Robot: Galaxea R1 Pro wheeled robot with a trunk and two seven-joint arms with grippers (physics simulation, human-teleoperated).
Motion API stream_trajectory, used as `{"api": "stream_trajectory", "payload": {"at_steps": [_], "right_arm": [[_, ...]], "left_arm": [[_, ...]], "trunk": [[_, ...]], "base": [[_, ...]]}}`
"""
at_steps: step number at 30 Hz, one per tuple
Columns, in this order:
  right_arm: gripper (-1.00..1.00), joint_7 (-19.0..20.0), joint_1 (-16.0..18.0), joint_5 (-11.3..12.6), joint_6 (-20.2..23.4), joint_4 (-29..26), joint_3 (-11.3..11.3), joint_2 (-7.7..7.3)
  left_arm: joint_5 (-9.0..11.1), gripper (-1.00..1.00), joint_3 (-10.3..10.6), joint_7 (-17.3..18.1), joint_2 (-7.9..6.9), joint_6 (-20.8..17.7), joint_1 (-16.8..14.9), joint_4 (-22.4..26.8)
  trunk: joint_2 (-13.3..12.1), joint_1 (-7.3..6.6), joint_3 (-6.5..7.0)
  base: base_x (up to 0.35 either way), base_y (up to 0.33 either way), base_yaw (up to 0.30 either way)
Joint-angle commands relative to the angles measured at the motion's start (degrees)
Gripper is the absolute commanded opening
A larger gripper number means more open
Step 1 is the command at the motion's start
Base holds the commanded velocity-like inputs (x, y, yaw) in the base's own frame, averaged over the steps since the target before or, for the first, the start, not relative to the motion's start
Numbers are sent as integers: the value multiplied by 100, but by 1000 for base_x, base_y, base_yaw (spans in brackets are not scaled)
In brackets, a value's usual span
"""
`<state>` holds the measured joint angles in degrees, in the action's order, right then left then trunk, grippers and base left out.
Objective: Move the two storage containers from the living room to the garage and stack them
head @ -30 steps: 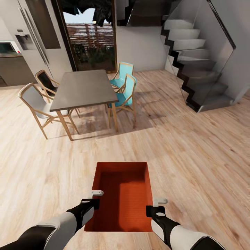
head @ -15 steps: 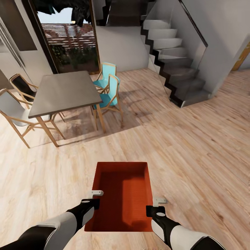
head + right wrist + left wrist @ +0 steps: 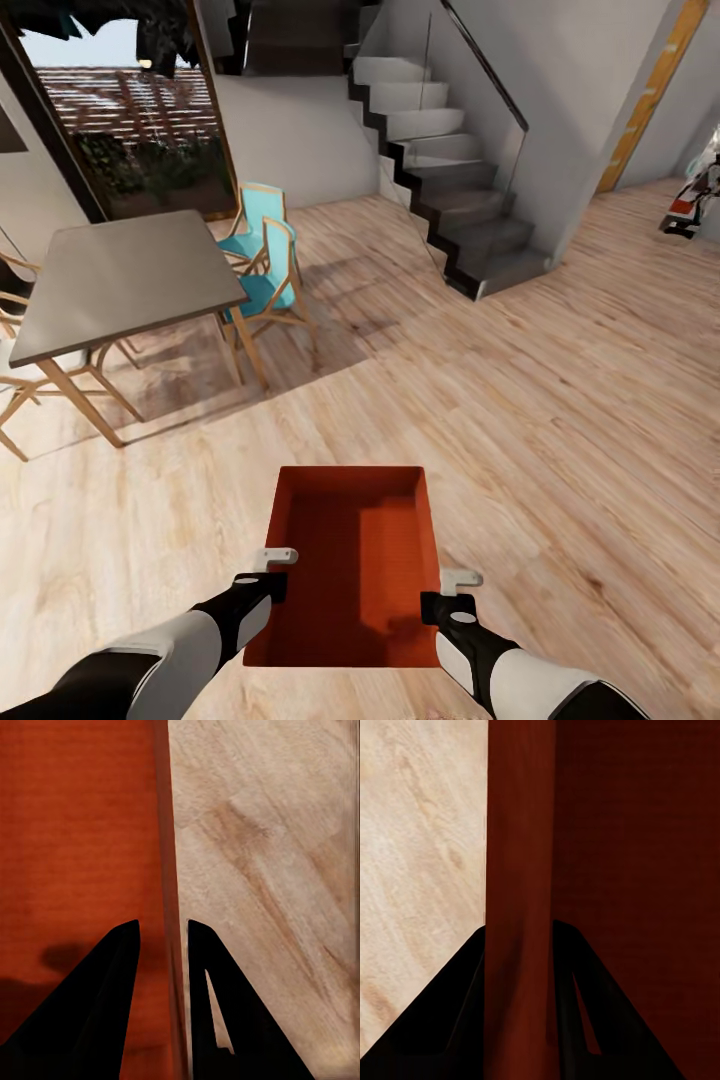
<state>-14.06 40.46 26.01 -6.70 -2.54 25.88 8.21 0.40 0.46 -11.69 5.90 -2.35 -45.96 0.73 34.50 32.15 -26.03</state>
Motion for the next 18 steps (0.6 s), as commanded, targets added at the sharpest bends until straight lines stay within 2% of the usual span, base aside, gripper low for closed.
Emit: {"api": "stream_trajectory", "payload": {"at_steps": [1,18], "right_arm": [[-100,-62,5,1,-129,-1,277,-65],[-100,-62,5,-7,-129,-1,277,-65]], "left_arm": [[57,-100,33,-193,-1,-28,-3,-20],[57,-100,33,-194,5,-28,-4,-20]], "trunk": [[6,1,-6],[6,1,-6]], "base": [[0,0,-282],[0,0,-282]]}}
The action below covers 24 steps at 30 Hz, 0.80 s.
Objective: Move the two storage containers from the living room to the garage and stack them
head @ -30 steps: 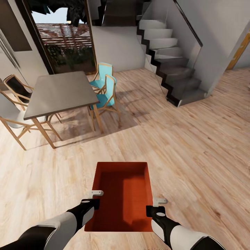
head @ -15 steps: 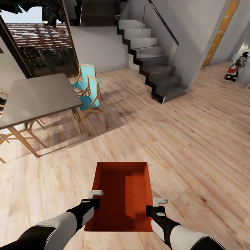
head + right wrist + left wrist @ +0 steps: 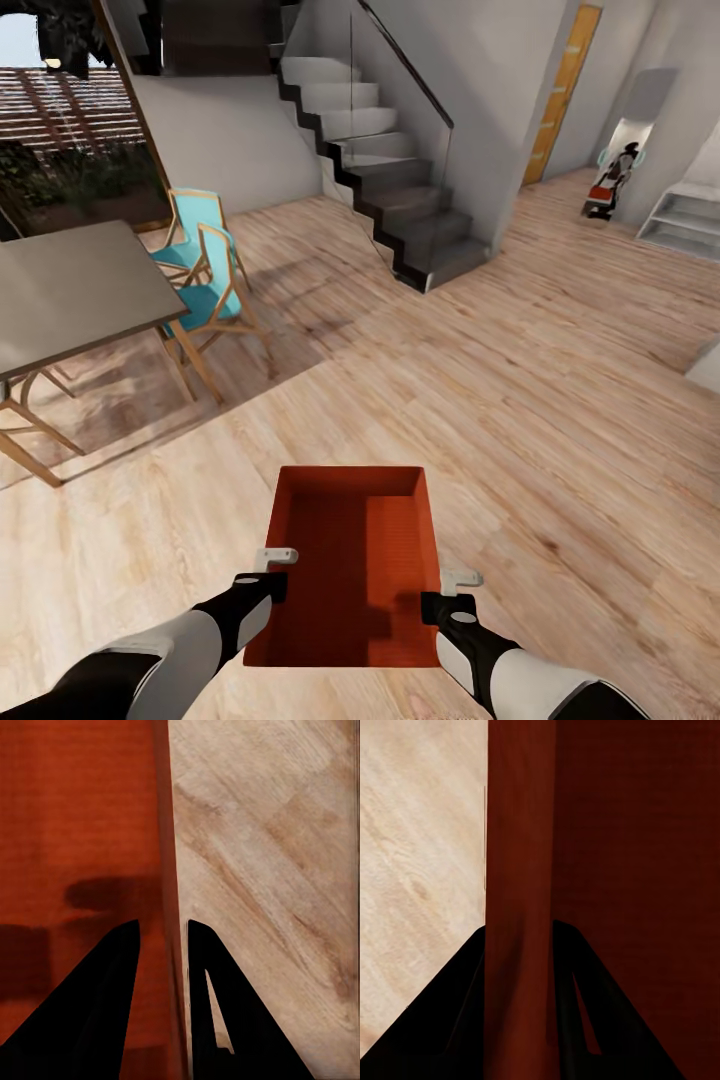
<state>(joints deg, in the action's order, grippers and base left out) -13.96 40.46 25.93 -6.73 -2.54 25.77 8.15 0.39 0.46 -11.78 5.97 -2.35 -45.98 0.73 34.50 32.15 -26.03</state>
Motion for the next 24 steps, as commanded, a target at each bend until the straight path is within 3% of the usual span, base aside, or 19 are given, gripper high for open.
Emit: {"api": "stream_trajectory", "payload": {"at_steps": [1,7,24], "right_arm": [[-100,-72,5,0,-126,-1,288,-59],[-100,-72,5,8,-126,-1,288,-59],[-100,-72,5,7,-126,-1,288,-59]], "left_arm": [[58,-100,33,-185,-1,-29,-2,-20],[44,-100,33,-177,-4,-24,-4,-20],[14,-100,33,-173,-8,-22,-1,-20]], "trunk": [[6,1,-6],[6,1,-6],[6,1,-6]], "base": [[0,0,-282],[122,0,-282],[318,0,-285]]}}
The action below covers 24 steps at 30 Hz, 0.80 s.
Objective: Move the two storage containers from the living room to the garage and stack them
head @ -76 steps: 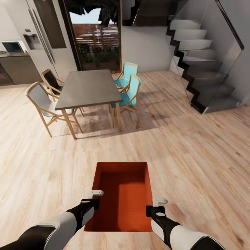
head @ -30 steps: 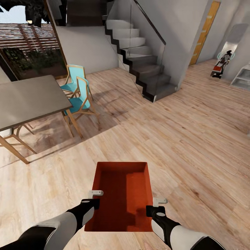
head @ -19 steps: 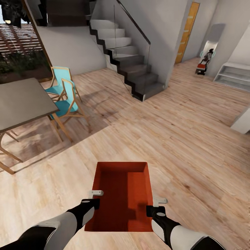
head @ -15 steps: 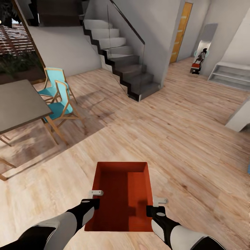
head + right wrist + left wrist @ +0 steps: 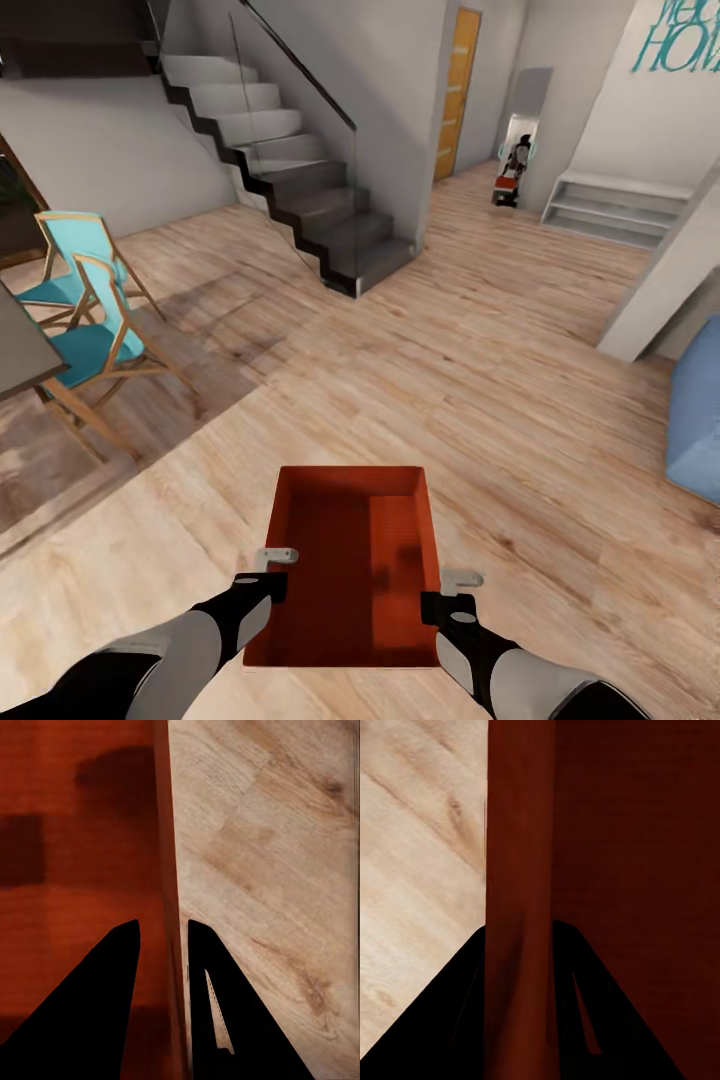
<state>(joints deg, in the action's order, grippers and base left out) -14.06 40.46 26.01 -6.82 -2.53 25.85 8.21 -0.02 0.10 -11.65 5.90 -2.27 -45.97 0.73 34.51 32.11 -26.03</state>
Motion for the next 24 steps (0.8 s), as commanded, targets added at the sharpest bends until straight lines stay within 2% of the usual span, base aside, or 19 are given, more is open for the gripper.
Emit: {"api": "stream_trajectory", "payload": {"at_steps": [1,24], "right_arm": [[-100,-62,6,-1,-118,-2,280,-65],[-100,-62,6,1,-118,-2,280,-65]], "left_arm": [[55,-100,69,-186,-1,-29,-2,-20],[64,-100,69,-189,-1,-28,1,-20]], "trunk": [[5,5,-6],[5,5,-6]], "base": [[322,0,-286],[322,0,-286]]}}
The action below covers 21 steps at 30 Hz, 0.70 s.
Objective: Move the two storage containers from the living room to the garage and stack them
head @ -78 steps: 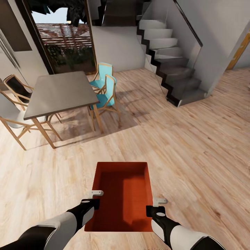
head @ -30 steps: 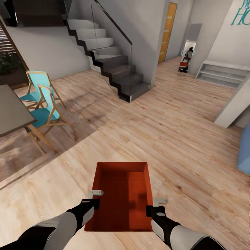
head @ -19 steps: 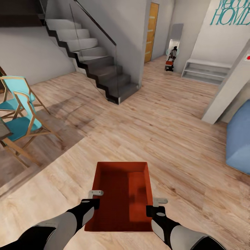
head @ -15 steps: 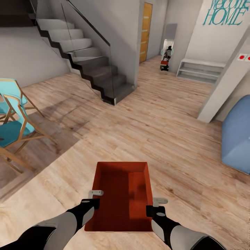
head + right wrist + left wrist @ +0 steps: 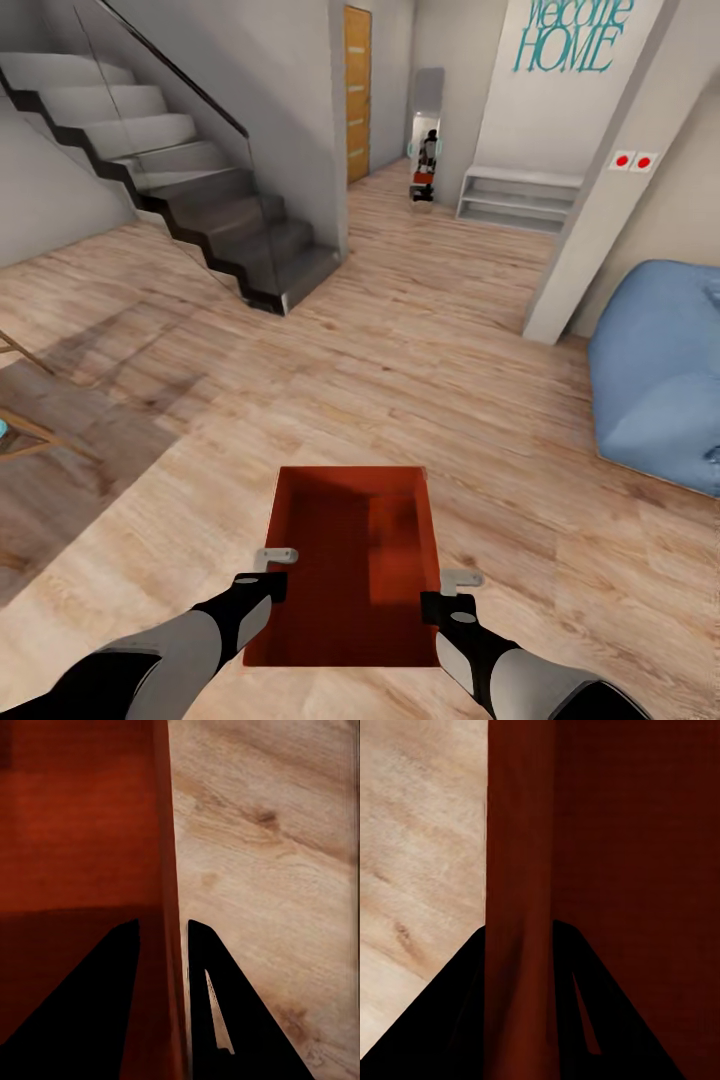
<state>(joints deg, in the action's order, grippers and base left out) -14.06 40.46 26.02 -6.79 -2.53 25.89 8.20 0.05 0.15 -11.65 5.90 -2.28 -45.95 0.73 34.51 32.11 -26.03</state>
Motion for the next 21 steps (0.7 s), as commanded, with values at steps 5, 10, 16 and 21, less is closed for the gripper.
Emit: {"api": "stream_trajectory", "payload": {"at_steps": [5,10,16,21], "right_arm": [[-100,-62,6,0,-120,-2,277,-64],[-100,-62,6,0,-105,-2,277,-64],[-100,-62,6,0,-106,-2,277,-70],[-100,-62,6,0,-119,-2,277,-65]], "left_arm": [[61,-100,64,-188,-1,-27,-3,-21],[81,-100,64,-188,-1,-27,-2,-21],[83,-100,64,-188,-1,-27,-1,-21],[83,-100,64,-188,-1,-27,-4,-21]], "trunk": [[5,5,-6],[5,5,-6],[5,5,-6],[5,5,-6]], "base": [[322,0,-286],[322,0,-141],[322,0,-9],[322,0,-1]]}}
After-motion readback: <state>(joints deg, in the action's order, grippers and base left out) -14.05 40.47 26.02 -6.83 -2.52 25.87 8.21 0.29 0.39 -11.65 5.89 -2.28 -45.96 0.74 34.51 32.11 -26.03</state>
